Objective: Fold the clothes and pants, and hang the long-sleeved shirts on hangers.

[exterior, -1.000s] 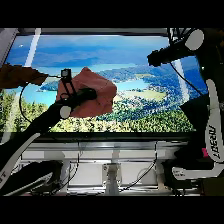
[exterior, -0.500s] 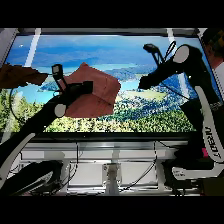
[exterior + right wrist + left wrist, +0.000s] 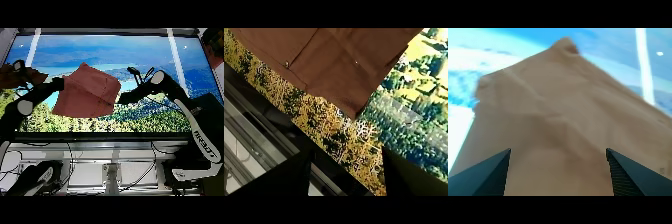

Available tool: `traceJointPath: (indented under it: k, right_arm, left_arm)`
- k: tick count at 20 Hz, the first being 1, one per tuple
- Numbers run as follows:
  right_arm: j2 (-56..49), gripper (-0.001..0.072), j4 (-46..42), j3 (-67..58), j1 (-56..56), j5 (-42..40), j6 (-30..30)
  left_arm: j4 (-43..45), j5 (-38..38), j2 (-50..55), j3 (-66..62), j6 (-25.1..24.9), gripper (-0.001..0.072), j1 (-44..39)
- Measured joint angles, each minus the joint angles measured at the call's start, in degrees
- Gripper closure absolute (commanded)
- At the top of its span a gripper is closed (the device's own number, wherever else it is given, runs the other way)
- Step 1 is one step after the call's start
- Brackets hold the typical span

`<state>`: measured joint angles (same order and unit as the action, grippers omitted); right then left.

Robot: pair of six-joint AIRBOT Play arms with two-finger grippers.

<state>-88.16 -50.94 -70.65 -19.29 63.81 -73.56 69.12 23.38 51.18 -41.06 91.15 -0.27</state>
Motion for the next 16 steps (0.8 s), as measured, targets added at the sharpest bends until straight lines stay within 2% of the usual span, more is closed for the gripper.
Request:
traceJointPath:
  k: [4, 7, 10, 12, 16]
  right_arm:
    - [-3.58, 0.0219, 0.83, 1.01, -1.88, -3.54, -7.41]
    - [-6.25, 0.0219, 2.64, 1.27, -2.23, -3.87, -12.13]
    - [-9.01, 0.0222, 5.42, 1.33, -2.36, -3.67, -14.82]
    - [-10.38, 0.026, 6.54, 1.38, -2.36, -3.45, -16.52]
    - [-12.11, 0.026, 9.75, 1.38, -2.47, -3.08, -18.25]
  left_arm:
    - [-0.02, 8.04, -1.27, 0.0, -0.39, 0.0006, 9.57]
    - [-0.07, 11.58, -1.55, 0.0, -1.46, 0.0006, 13.84]
    - [-0.15, 13.16, -1.62, 0.0, -2.69, 0.0006, 15.65]
    - [-0.17, 13.75, -1.62, 0.0, -3.08, 0.0006, 16.15]
    - [-0.15, 14.21, -1.62, 0.0, -3.54, 0.0005, 16.57]
